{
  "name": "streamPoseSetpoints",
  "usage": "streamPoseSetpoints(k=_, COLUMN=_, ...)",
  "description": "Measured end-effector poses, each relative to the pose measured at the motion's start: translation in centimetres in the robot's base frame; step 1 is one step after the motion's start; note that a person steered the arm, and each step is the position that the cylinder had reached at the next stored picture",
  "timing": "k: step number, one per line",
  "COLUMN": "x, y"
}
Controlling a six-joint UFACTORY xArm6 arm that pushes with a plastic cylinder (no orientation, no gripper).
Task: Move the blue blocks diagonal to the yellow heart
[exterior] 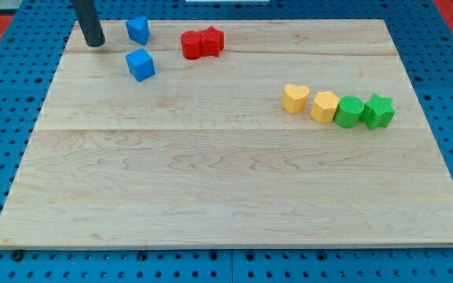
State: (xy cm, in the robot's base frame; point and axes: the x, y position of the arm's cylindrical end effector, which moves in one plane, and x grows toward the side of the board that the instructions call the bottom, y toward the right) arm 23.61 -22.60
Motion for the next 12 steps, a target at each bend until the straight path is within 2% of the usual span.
streamPoseSetpoints(k=1, x=-3.1, y=3.1)
streamPoseSetpoints(k=2, x=-3.5, y=4.3)
streamPoseSetpoints(k=4, x=5.0, y=18.5)
streamPoseSetpoints(k=6, x=1.7, y=13.4)
streamPoseSetpoints(k=7, x=-1.7, y=22.4)
streamPoseSetpoints(k=8, x=-1.6, y=23.4)
streamPoseSetpoints(k=9, x=-1.4, y=17.6)
streamPoseSetpoints(k=10, x=0.4, y=7.5)
streamPoseSetpoints(k=11, x=5.7, y=2.0)
streamPoseSetpoints(k=12, x=7.2, y=8.9)
